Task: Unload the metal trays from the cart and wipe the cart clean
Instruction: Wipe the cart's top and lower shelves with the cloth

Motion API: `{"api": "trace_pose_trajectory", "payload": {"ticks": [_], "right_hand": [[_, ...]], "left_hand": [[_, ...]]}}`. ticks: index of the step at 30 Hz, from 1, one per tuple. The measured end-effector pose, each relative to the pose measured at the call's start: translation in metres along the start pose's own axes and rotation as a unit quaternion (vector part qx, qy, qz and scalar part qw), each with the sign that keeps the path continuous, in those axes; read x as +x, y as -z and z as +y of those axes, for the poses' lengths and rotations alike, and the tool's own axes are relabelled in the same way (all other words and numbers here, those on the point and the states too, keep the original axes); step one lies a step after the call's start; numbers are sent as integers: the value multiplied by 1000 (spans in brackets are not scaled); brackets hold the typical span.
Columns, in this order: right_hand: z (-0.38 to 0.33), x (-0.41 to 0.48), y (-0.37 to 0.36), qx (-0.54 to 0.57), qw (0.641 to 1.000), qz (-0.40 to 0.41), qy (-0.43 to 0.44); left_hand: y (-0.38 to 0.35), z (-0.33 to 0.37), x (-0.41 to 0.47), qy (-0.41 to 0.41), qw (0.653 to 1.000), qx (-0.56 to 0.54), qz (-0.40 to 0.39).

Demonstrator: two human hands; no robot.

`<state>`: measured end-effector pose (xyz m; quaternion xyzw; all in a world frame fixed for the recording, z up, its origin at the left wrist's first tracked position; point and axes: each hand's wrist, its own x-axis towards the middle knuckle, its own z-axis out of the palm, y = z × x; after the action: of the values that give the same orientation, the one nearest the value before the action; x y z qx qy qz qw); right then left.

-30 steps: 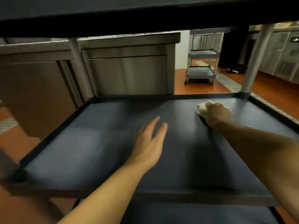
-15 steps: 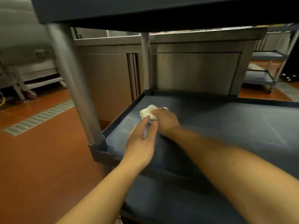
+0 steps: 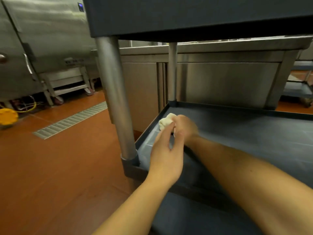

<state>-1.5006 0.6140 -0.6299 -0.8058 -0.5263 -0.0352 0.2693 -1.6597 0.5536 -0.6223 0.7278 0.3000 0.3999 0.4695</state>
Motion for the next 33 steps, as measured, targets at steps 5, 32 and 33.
{"api": "trace_pose_trajectory", "payload": {"ticks": [5,32,33], "right_hand": [[-16,26,-22,-34,999,4,11],[84,-128,145,-42,970,-233,-50],[79,-135,147,-46,967,-241,-65]], "left_hand": [[25,-26,-21,-1,998,-40,40],[-80,100,-31,30,998,-17,-60],[-80,112,-35,38,997,-11,-66]]}}
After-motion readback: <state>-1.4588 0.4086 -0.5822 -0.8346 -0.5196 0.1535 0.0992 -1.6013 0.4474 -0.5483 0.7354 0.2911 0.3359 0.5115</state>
